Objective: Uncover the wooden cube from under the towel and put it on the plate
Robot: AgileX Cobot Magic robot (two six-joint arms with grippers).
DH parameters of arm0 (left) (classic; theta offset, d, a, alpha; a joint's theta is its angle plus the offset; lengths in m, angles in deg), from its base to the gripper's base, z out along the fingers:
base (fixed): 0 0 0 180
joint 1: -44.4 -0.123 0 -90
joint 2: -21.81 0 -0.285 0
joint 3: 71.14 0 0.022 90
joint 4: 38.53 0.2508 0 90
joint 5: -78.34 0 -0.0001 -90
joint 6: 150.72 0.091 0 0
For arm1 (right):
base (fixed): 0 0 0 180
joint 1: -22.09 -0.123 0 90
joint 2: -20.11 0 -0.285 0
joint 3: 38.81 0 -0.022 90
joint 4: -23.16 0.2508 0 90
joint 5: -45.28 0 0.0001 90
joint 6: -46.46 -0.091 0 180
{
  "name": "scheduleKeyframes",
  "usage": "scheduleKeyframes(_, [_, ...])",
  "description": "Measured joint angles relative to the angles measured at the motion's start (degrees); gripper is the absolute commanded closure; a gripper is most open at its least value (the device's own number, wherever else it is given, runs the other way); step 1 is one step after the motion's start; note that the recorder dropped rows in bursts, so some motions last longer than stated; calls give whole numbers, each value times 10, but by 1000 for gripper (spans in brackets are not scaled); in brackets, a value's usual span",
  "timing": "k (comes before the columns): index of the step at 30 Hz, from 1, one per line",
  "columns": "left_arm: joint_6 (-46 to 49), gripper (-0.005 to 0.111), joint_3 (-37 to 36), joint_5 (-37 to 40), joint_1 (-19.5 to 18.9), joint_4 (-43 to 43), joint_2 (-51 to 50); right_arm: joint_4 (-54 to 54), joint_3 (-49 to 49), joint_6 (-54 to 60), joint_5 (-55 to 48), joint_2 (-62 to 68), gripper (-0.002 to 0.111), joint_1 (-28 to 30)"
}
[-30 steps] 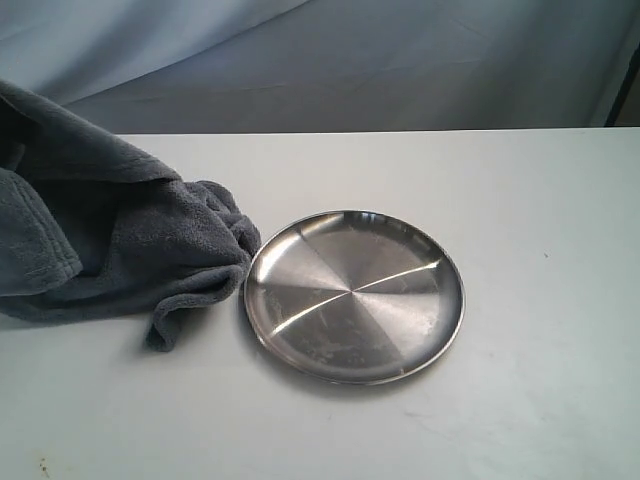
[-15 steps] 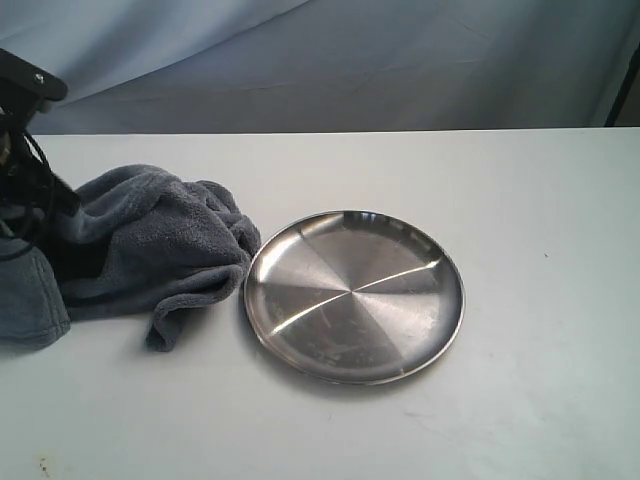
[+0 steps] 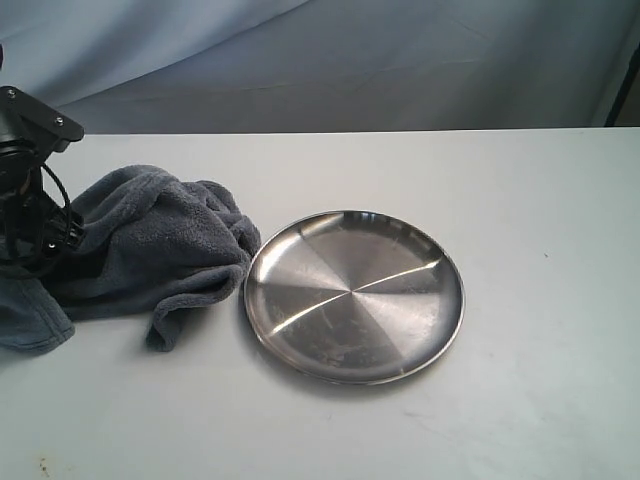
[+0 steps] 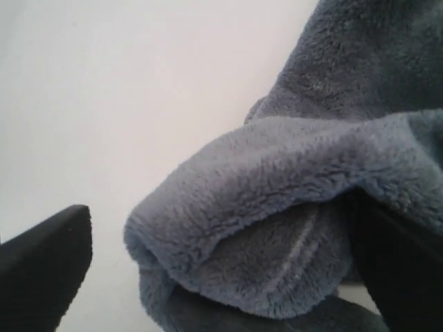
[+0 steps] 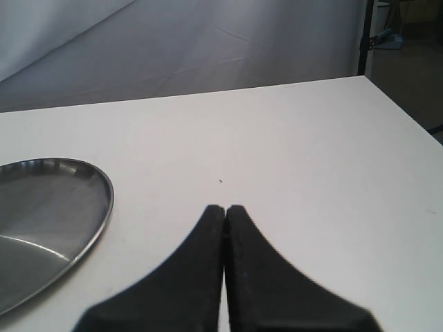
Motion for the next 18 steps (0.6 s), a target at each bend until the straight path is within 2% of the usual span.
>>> scheduleKeyframes(5, [0,9,0,15,0,-23,5,0,0,0,0,0,105,0])
scheduleKeyframes(18, [17,10,0,-10,13,-120,93,0,0,0,0,0,105,0])
